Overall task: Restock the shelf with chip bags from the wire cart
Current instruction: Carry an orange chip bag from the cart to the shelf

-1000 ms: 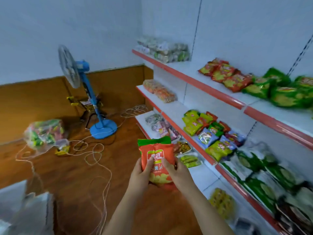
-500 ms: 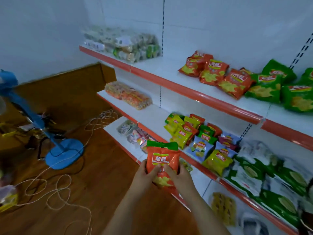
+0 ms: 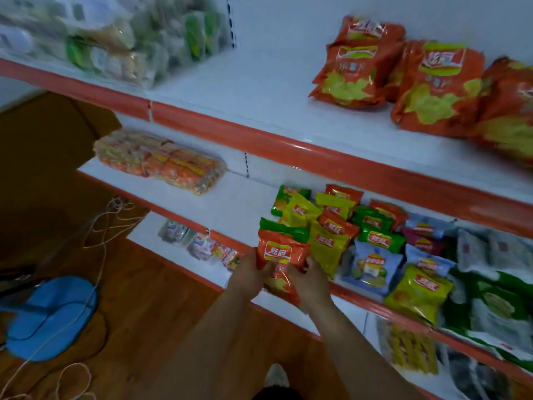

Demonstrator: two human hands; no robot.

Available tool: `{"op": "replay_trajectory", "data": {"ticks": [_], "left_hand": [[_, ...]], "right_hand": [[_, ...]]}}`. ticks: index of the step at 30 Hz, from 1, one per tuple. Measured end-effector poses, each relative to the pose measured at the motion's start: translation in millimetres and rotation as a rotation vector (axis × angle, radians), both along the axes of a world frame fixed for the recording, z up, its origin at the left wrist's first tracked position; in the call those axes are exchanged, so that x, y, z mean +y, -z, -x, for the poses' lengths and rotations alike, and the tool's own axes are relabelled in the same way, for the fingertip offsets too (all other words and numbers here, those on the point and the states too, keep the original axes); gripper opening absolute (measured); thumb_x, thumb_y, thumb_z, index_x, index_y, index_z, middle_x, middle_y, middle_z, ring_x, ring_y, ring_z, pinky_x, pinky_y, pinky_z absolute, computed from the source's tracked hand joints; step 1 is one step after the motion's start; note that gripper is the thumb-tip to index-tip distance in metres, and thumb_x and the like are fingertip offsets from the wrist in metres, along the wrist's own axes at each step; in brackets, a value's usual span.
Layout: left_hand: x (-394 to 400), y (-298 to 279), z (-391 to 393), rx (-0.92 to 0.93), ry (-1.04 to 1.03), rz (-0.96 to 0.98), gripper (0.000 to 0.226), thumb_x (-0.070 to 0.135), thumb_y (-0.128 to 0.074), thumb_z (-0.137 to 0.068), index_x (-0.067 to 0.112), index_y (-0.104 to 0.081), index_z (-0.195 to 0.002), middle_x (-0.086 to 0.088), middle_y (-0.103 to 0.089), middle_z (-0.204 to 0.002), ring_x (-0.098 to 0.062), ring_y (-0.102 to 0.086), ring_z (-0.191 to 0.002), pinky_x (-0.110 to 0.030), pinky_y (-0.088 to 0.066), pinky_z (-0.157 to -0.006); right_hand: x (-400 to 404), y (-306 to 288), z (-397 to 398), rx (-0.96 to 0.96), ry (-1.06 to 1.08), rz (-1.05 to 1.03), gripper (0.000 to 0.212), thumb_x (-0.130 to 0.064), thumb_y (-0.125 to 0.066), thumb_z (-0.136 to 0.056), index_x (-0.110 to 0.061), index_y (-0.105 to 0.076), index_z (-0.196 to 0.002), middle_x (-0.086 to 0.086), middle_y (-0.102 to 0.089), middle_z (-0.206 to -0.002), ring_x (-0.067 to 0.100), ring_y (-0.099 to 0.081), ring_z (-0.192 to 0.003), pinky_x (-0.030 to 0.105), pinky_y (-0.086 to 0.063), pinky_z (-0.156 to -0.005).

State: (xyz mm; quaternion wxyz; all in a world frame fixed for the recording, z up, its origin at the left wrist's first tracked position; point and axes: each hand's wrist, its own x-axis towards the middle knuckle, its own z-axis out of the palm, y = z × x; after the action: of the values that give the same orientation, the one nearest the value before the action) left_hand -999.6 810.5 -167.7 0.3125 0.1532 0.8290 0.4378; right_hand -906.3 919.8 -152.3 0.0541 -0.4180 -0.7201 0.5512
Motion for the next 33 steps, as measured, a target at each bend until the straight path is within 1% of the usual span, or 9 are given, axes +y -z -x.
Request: {"op": "replay_trajectory", "data": {"ticks": [5, 9, 11, 14, 17, 20, 26, 29, 33], "left_hand": [[49, 57, 85, 0.094, 0.068, 0.056, 0.039, 0.046, -0.058, -0.092, 0.019, -0.052, -0.120, 0.005, -0.065, -0.107, -0.015, -0.064, -0.092, -0.035, -0.053, -0.080], [88, 134, 140, 0.079, 0.145, 0.096, 0.048, 0.068, -0.053, -0.081, 0.036, -0.051, -0.117, 0.007, -0.066, -0.110, -0.014, -0.067, -0.096, -0.041, -0.057, -0.083], [95, 164, 154, 0.055, 0.248, 0.181, 0.046, 0.066, -0.056, -0.078, 0.037, -0.054, -0.114, 0.007, -0.069, -0.105, -0.015, -0.069, -0.093, -0.044, -0.059, -0.081], [86, 129, 150, 0.064, 0.323, 0.220, 0.060, 0.053, -0.063, -0.081, 0.021, -0.048, -0.130, -0.005, -0.066, -0.119, -0.026, -0.068, -0.104, -0.043, -0.058, -0.086], [67, 92, 146, 0.056, 0.346, 0.362, 0.089, 0.058, -0.063, -0.082, 0.012, -0.025, -0.149, -0.016, -0.044, -0.142, -0.036, -0.051, -0.127, -0.049, -0.047, -0.101], [44, 58, 137, 0.168, 0.377, 0.488, 0.086, 0.058, -0.058, -0.086, 0.010, -0.023, -0.149, -0.019, -0.040, -0.142, -0.038, -0.046, -0.129, -0.048, -0.043, -0.104], [48, 2, 54, 0.320, 0.625, 0.374, 0.060, 0.050, -0.058, -0.086, 0.011, -0.047, -0.130, -0.016, -0.054, -0.128, -0.038, -0.055, -0.113, -0.047, -0.048, -0.098], [75, -19, -30, 0.264, 0.850, 0.316, 0.063, 0.045, -0.057, -0.090, 0.008, -0.043, -0.140, -0.019, -0.051, -0.135, -0.037, -0.053, -0.121, -0.041, -0.046, -0.101], [100, -41, -183, 0.298, 1.244, 0.165, 0.079, 0.065, -0.053, -0.080, 0.013, -0.047, -0.139, -0.017, -0.055, -0.135, -0.037, -0.053, -0.124, -0.046, -0.047, -0.101]], "right_hand": [[36, 61, 82, -0.048, 0.120, -0.072, 0.037, -0.029, -0.066, -0.088, -0.015, -0.059, -0.121, 0.009, -0.067, -0.115, 0.028, -0.062, -0.104, 0.029, -0.044, -0.080], [60, 98, 120, -0.085, 0.189, -0.112, 0.052, -0.030, -0.066, -0.088, -0.014, -0.050, -0.134, 0.009, -0.063, -0.125, 0.031, -0.060, -0.114, 0.039, -0.045, -0.095], [60, 108, 125, -0.142, 0.221, -0.098, 0.057, -0.032, -0.068, -0.085, -0.013, -0.049, -0.135, 0.012, -0.062, -0.128, 0.034, -0.057, -0.117, 0.038, -0.043, -0.099], [48, 99, 118, -0.205, 0.273, -0.080, 0.066, -0.042, -0.064, -0.080, -0.017, -0.045, -0.138, 0.012, -0.062, -0.128, 0.034, -0.059, -0.114, 0.037, -0.046, -0.094], [33, 69, 105, -0.320, 0.330, -0.019, 0.049, -0.034, -0.064, -0.088, -0.008, -0.051, -0.128, 0.016, -0.062, -0.124, 0.034, -0.059, -0.113, 0.032, -0.044, -0.083], [10, 36, 81, -0.297, 0.429, -0.017, 0.053, -0.032, -0.063, -0.090, -0.005, -0.046, -0.133, 0.015, -0.058, -0.129, 0.032, -0.056, -0.117, 0.031, -0.043, -0.084], [-35, -7, -32, -0.223, 0.730, -0.049, 0.069, -0.042, -0.059, -0.091, -0.011, -0.033, -0.147, 0.010, -0.041, -0.150, 0.026, -0.040, -0.138, 0.035, -0.032, -0.111], [-54, -17, -118, -0.231, 0.897, -0.096, 0.070, -0.045, -0.058, -0.091, -0.015, -0.031, -0.149, 0.010, -0.038, -0.152, 0.026, -0.039, -0.138, 0.039, -0.034, -0.113], [-82, -32, -259, -0.280, 1.165, -0.140, 0.068, -0.050, -0.050, -0.093, -0.016, -0.030, -0.149, 0.012, -0.036, -0.153, 0.028, -0.033, -0.141, 0.038, -0.029, -0.114]]}}
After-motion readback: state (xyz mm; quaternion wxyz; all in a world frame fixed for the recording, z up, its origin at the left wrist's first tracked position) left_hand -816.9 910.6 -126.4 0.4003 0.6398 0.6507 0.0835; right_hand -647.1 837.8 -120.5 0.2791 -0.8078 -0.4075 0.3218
